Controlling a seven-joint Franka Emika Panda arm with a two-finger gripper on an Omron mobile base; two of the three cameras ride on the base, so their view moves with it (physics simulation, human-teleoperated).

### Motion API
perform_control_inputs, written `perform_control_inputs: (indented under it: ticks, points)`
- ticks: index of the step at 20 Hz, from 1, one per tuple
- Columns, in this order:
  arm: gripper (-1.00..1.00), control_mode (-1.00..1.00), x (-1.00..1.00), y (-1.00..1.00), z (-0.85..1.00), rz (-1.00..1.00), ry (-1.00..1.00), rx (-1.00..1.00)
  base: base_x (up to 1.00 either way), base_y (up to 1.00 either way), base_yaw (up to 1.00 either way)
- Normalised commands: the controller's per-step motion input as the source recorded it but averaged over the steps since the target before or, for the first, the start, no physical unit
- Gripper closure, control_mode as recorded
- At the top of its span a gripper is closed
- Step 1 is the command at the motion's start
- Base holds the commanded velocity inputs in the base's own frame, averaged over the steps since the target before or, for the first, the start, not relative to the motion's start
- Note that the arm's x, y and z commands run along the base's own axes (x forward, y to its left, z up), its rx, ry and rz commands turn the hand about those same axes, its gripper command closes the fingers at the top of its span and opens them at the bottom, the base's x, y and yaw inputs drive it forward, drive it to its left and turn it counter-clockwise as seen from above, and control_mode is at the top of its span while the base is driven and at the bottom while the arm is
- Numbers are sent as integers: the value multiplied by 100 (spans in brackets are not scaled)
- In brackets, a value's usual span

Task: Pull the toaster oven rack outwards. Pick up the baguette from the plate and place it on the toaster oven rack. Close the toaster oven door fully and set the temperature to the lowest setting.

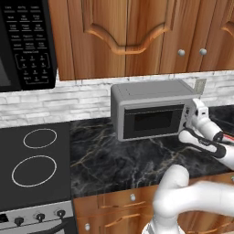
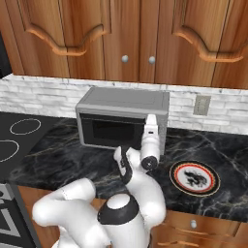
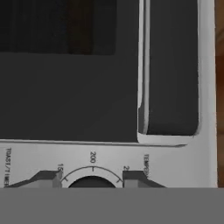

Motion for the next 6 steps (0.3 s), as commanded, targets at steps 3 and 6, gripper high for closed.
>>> perform_control_inputs:
  ticks: [3,6]
  points:
    - [100,-100,14,-59,0,-12,0,-38,0,0,0]
    - [100,-100,14,-60,3,-12,0,-38,0,0,0]
